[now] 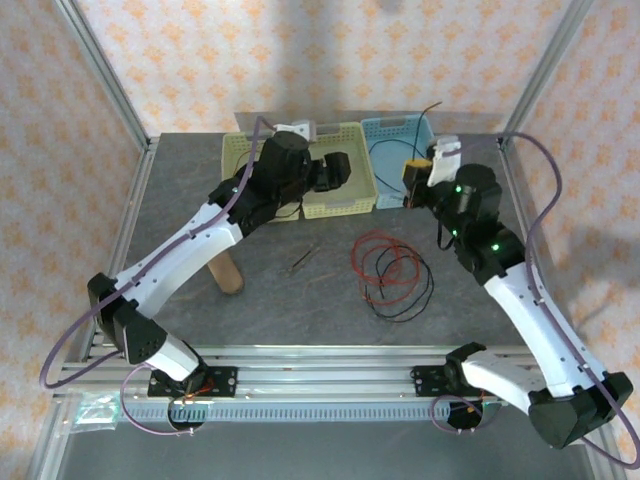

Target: Untangle the cables

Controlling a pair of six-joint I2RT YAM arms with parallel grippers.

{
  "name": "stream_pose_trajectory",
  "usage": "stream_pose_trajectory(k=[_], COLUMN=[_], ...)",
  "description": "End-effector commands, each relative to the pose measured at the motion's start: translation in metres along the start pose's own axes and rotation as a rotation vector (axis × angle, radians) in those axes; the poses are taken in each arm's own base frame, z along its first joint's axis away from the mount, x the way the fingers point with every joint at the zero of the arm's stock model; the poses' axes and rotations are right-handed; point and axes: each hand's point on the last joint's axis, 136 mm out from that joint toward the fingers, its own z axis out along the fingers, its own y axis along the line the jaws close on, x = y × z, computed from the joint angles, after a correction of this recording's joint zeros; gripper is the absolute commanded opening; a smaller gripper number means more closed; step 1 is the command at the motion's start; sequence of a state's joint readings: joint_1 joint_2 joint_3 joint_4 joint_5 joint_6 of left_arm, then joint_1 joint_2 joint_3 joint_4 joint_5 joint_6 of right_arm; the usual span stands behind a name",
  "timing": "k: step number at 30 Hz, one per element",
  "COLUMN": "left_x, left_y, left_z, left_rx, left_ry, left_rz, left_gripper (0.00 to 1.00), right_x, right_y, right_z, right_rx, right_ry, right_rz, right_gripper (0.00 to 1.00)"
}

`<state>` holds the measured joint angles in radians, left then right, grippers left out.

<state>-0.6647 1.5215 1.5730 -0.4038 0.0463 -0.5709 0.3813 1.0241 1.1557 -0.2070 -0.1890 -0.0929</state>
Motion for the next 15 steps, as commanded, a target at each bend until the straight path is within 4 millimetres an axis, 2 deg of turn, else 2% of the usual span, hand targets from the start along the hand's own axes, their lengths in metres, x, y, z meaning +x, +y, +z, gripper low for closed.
stream_pose_trajectory(k=[1, 4, 8, 12, 15], left_x=[-0.004, 0.013, 0.033, 0.046, 0.053], left_y=[-0.001, 0.002, 0.023, 0.035, 0.036], left_z=[-0.005, 0.004, 0.016, 0.02, 0.023], left_rx=[0.038, 0.06, -0.011, -0.048, -0.039], left_ry=[-0.053, -0.023, 0.005, -0.002, 0.002], left_rz=[0.035, 0.037, 0.024, 0.025, 0.022], left_gripper=[0.79, 0.78, 0.71, 0.73, 0.78], right_x=[-0.024, -0.044, -0.06, -0.064, -0.058], right_y=[-0.019, -0.025, -0.034, -0.041, -0.052], right_z=[0.004, 0.015, 0.033, 0.054, 0.078], right_rx=[0.091, 0.089, 0.112, 0.12, 0.15], right_ry=[-0.016, -0.021, -0.073, -0.102, -0.079], right_rz=[0.048, 0.083, 0.116, 0.147, 0.146], right_gripper=[0.0, 0.0, 0.0, 0.0, 0.0])
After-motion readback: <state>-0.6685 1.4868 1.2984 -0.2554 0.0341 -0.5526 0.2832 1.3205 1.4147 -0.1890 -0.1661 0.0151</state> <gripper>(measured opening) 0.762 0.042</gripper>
